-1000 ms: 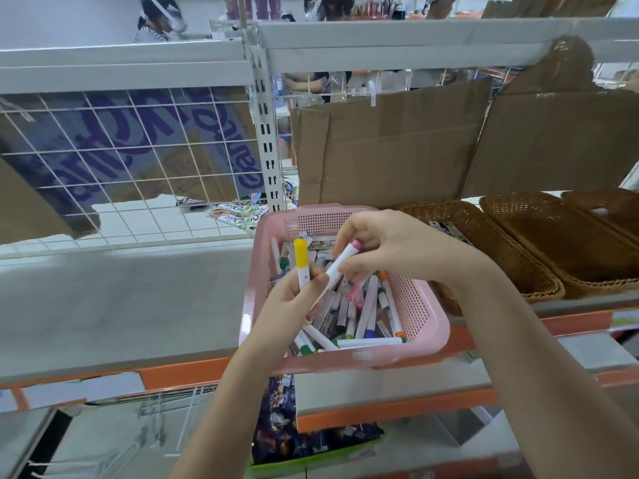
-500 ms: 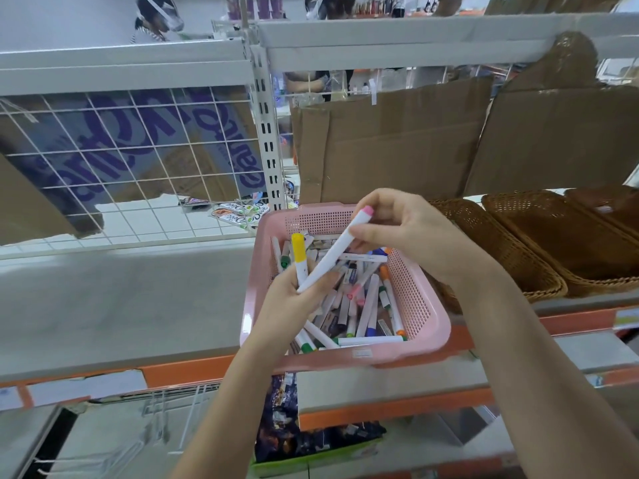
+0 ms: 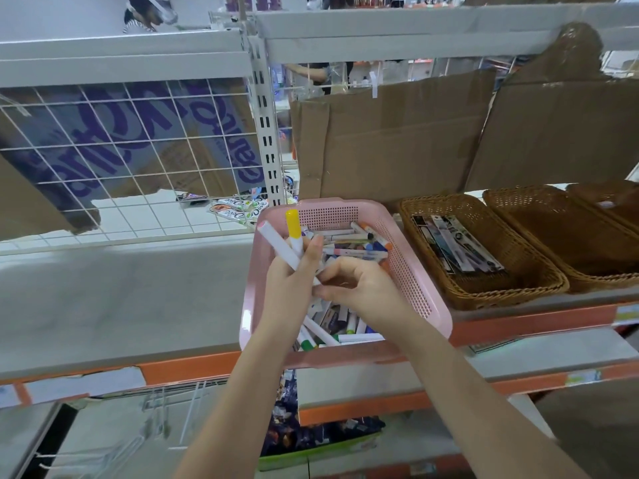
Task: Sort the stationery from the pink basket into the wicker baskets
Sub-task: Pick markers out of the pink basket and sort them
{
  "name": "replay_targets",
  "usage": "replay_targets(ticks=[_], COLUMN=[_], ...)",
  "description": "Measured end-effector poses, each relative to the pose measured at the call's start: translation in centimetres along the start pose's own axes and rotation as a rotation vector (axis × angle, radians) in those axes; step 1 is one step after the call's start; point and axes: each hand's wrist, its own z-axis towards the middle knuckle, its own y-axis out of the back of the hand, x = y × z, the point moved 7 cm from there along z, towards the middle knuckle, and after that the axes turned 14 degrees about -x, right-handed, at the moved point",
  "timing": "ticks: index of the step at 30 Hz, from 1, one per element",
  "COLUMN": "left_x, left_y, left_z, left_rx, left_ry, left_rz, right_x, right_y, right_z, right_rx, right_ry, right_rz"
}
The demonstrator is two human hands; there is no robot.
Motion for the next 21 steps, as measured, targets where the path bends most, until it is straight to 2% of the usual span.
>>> replay_targets(ticks=[4,7,9,11,16,21], left_x=[0.6,1.2,1.5,1.8,2.5,2.6], left_y=[0.2,1.1,1.5,1.6,1.2,1.2], left_z=[0.1,0.6,0.7,0.7,0.8,0.7], left_rx=[-0.037,-0.06,-0.076,-0.087,-0.051,-0.04], left_ry=[0.007,0.038,0.051,0.076,0.124,0.153], left_rz=[0.032,0.057,0.074,0.068,0.031,0.003], right_x=[0.1,-0.7,-2.4,-3.8,-4.5,-4.6], right_y=[0.2,2.2,3.1,3.7,3.5,3.5], right_z=[0.4,0.7,0.4,0.2,0.1,-0.3], right_rx=[0.052,0.185,0.35,0.453,0.576,0.643], right_ry=[0.054,0.098,0.068,0.002,-0.043,-0.041], right_rz=[-0.193,-0.629,-0.935,-1.115,-1.237,-1.21])
